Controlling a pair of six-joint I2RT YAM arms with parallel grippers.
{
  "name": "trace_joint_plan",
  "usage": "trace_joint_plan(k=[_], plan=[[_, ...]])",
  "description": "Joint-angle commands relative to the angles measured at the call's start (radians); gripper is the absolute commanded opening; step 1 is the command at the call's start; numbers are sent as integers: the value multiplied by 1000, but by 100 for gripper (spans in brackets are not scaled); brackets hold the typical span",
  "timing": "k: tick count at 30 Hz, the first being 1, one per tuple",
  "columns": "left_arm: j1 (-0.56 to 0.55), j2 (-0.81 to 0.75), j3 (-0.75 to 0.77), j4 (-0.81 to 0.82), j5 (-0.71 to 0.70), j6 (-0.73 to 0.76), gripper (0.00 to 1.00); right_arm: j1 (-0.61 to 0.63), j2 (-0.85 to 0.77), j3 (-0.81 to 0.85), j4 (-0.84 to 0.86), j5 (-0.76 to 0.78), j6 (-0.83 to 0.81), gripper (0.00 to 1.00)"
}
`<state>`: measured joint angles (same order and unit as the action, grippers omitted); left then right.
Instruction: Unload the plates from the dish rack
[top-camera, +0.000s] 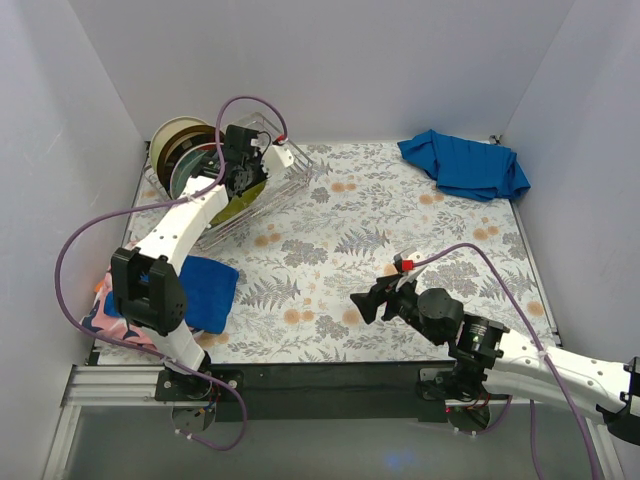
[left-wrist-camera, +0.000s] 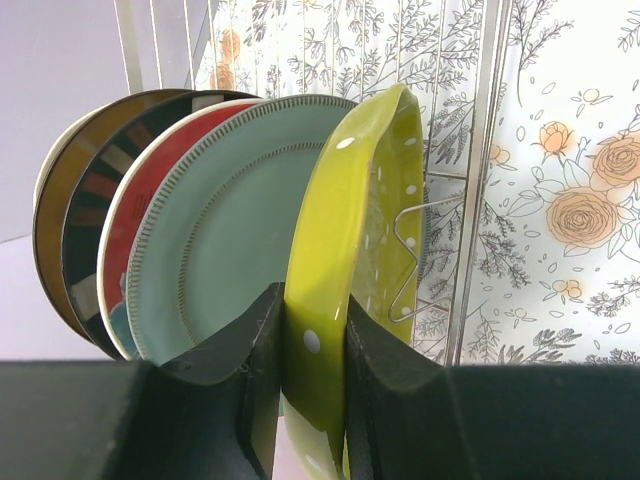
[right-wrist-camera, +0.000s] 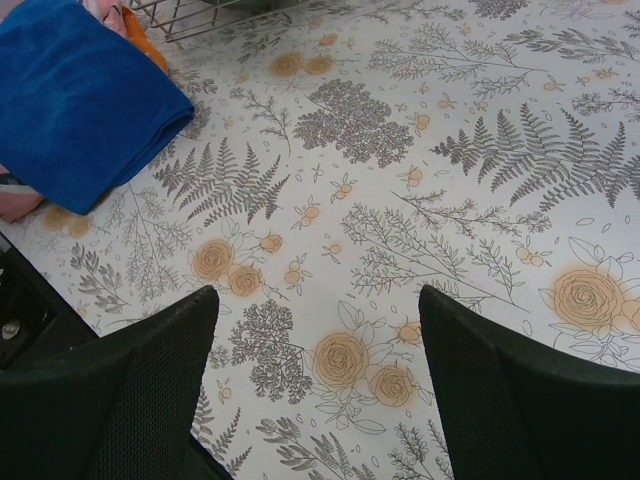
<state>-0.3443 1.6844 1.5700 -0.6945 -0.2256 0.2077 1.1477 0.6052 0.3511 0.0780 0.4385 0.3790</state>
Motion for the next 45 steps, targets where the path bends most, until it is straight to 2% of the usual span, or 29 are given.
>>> trace_joint_plan(k=[1,7,11,28,33,45], plan=[[5,-23,84,148,-109,36,0,6,-27,3,42,26,1,86],[5,-31,71,170,-145,67,0,6,-36,-1,43,35,0,86],[1,-57,12,250,-187,124,0,6,-25,9,42,28,-3,86],[-1,-71,10,428,-209,185,0,4,-38,6,42,25,15,85],[1,-77,-41,495,-228,202,0,6,-38,3,42,22,17,85],[-1,-95,-5,484,-225,214,0,6,-13,29,37,28,3,85]])
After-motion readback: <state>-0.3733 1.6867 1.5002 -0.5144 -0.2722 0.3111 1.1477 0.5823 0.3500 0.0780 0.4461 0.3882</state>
